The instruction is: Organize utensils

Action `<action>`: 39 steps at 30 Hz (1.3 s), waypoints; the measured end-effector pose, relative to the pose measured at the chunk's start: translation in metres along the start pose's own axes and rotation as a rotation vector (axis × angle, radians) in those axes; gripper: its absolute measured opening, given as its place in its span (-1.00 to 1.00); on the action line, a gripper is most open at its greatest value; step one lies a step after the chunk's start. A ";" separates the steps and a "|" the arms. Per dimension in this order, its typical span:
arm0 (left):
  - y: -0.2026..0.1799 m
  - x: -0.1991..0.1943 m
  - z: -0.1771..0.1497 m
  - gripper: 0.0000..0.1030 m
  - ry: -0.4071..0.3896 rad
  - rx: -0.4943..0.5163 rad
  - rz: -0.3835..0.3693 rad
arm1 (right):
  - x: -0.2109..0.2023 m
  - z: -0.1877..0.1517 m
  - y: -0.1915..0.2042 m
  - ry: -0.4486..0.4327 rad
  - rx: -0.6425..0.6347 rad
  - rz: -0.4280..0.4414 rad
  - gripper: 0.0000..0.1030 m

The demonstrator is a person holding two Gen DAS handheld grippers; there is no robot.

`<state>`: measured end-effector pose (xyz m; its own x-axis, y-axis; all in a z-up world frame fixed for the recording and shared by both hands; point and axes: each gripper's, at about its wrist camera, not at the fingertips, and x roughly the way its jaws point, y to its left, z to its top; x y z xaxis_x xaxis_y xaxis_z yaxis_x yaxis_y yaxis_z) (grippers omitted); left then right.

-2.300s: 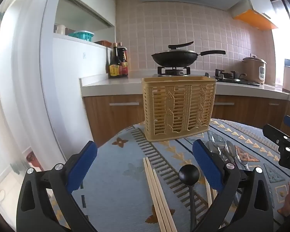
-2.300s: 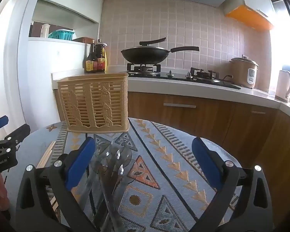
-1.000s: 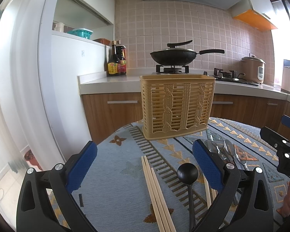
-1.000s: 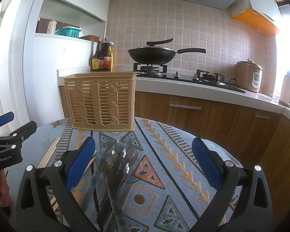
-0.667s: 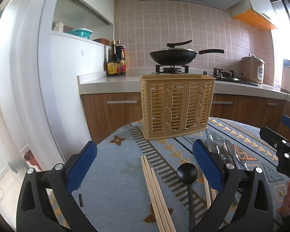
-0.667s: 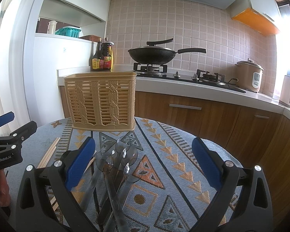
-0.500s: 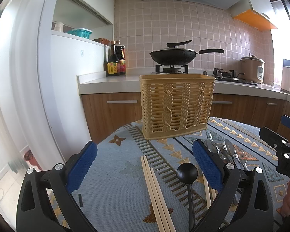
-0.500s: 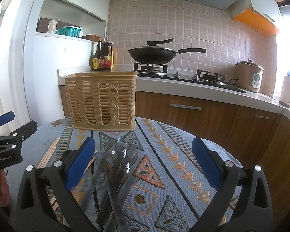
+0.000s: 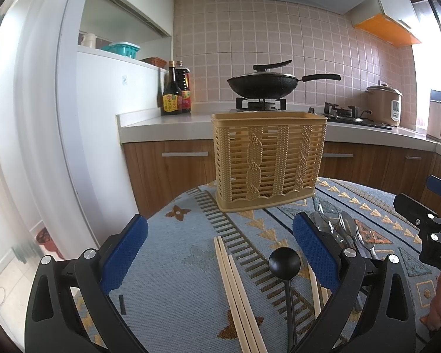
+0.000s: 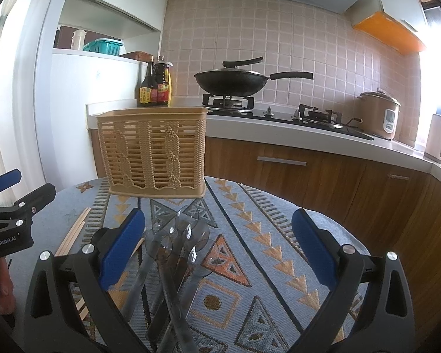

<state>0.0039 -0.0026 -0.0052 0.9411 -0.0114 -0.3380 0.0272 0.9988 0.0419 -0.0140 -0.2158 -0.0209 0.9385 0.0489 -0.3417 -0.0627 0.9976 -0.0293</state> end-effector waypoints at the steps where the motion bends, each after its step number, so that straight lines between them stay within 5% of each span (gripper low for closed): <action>1: 0.000 0.000 0.000 0.86 0.000 0.000 0.000 | 0.000 0.000 0.000 0.001 0.000 0.001 0.85; 39: -0.002 0.001 -0.001 0.86 0.004 0.001 -0.004 | 0.002 0.001 0.000 0.015 -0.006 -0.012 0.85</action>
<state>0.0043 -0.0049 -0.0065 0.9396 -0.0156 -0.3418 0.0317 0.9986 0.0418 -0.0121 -0.2161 -0.0203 0.9340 0.0366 -0.3554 -0.0540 0.9978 -0.0392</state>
